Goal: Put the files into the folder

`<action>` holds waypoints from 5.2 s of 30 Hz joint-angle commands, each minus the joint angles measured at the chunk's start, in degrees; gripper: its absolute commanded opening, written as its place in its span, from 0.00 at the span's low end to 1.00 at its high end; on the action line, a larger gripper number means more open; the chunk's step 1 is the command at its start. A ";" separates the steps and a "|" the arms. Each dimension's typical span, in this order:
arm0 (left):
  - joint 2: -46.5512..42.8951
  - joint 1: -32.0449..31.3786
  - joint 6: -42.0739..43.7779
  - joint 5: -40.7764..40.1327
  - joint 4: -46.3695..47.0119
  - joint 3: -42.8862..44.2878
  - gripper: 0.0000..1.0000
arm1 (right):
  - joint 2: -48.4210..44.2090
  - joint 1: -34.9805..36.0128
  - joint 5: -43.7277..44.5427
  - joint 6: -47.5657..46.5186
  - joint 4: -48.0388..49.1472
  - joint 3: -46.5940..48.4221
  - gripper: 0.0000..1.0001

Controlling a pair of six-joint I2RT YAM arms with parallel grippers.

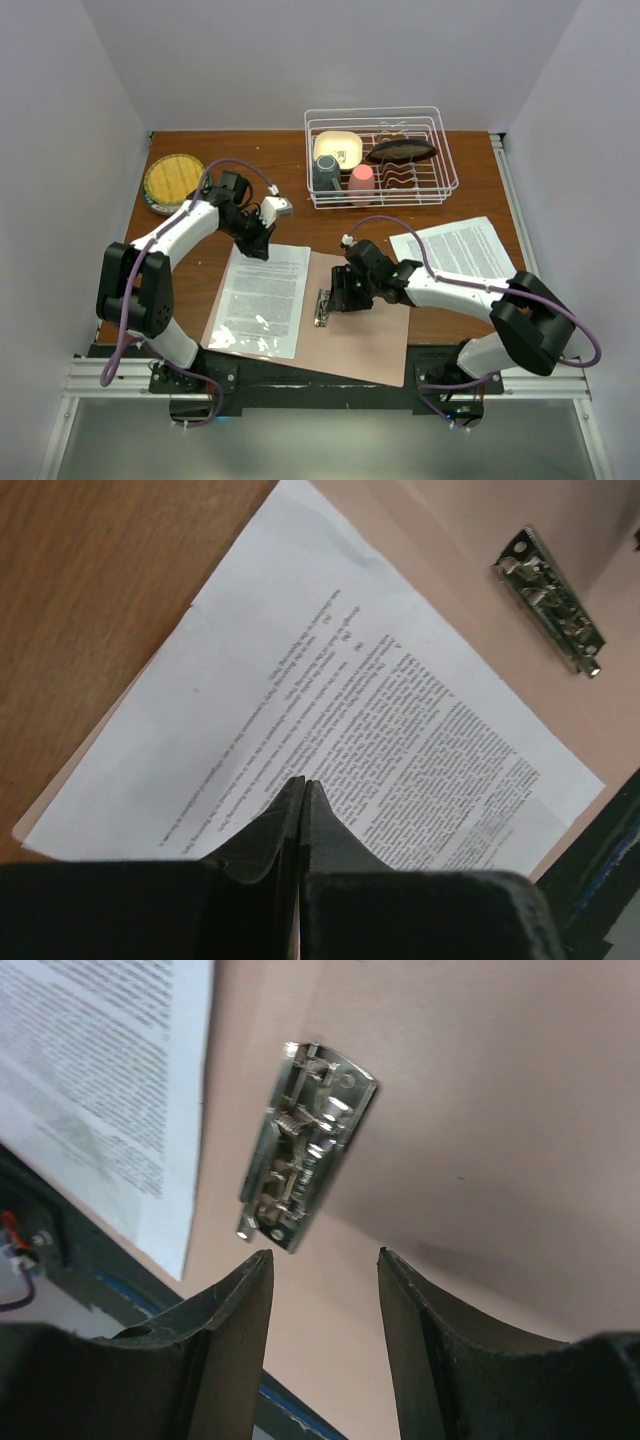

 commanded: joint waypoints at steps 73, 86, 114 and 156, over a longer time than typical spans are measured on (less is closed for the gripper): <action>14.53 -12.09 -10.44 -2.99 11.05 6.30 0.00 | 20.12 -8.54 9.14 5.19 20.37 -2.67 0.15; 0.94 -12.18 -4.73 -7.77 5.27 -3.04 0.94 | 6.93 -8.36 11.80 -0.17 26.16 -7.59 0.30; 7.31 -19.91 -12.55 -1.76 9.81 2.69 0.01 | 14.57 -4.32 10.11 5.18 36.36 -6.71 0.00; 8.11 -16.40 -20.72 3.16 23.17 -4.43 0.00 | 18.70 -3.53 14.95 9.76 40.14 -11.37 0.00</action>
